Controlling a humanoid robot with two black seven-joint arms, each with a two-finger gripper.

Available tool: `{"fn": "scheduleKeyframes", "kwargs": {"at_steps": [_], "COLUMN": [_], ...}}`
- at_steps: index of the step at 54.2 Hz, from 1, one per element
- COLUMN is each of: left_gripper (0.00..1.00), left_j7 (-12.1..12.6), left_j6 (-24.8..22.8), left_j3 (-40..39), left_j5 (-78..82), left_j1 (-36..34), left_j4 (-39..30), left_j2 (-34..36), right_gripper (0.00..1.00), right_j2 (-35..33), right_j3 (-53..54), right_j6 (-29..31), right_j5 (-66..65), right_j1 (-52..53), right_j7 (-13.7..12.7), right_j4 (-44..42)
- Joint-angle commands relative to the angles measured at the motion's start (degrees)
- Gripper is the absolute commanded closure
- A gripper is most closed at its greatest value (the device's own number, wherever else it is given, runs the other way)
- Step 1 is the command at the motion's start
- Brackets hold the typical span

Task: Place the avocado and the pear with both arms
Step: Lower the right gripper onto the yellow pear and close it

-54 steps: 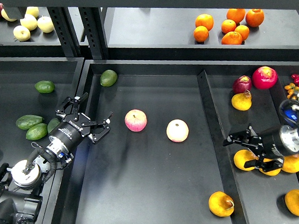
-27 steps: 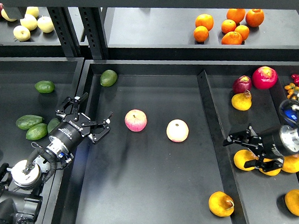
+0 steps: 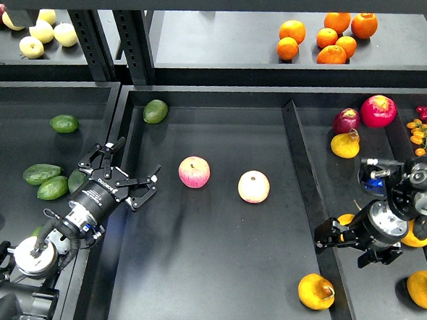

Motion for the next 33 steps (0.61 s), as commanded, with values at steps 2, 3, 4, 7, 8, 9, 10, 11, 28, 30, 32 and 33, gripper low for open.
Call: {"fn": "scheduleKeyframes", "kwargs": {"at_steps": [2,3,4,7,8,9,10,11,28,30,32,33], "left_gripper": [0.01,0.01,0.01,0.01,0.01,0.01,0.01,0.01,0.01,0.01,0.01,0.01], "left_j7": [0.00,0.00,0.00,0.00,0.00,0.00,0.00,0.00,0.00,0.00,0.00,0.00], "left_j6": [0.00,0.00,0.00,0.00,0.00,0.00,0.00,0.00,0.00,0.00,0.00,0.00], "left_j3": [-0.09,-0.18,-0.18,-0.09,-0.09,-0.09,-0.09,-0.09,-0.09,-0.09,-0.09,-0.09], "left_j5": [0.00,0.00,0.00,0.00,0.00,-0.09,0.00,0.00,0.00,0.00,-0.09,0.00], "left_j1": [0.00,0.08,0.08,0.44,0.44,0.44,0.44,0.44,0.44,0.44,0.52,0.52], "left_j4": [-0.09,-0.09,-0.09,-0.09,-0.09,-0.09,-0.09,-0.09,-0.18,-0.18,-0.18,-0.18], "left_j2": [0.00,0.00,0.00,0.00,0.00,0.00,0.00,0.00,0.00,0.00,0.00,0.00], "right_gripper": [0.01,0.01,0.01,0.01,0.01,0.01,0.01,0.01,0.08,0.08,0.09,0.10], "right_j2": [1.97,1.97,1.97,2.06,1.98,2.06,2.06,2.06,4.87,5.31,5.75,5.93], "right_j3": [-2.01,-2.18,-2.27,-2.27,-2.27,-2.27,-2.27,-2.27,-1.57,-1.48,-1.39,-1.31], "right_j6": [0.00,0.00,0.00,0.00,0.00,0.00,0.00,0.00,0.00,0.00,0.00,0.00], "right_j5": [-1.28,-1.37,-1.46,-1.55,-1.55,-1.55,-1.55,-1.55,-2.60,-2.60,-2.60,-2.60], "right_j1": [-0.49,-0.49,-0.49,-0.58,-0.66,-0.75,-0.93,-1.01,-4.27,-4.36,-4.53,-4.53], "right_j7": [0.00,0.00,0.00,0.00,0.00,0.00,0.00,0.00,0.00,0.00,0.00,0.00], "right_j4": [-1.18,-1.45,-1.62,-1.89,-1.98,-1.98,-2.06,-2.06,-6.02,-6.54,-6.90,-7.07]}}
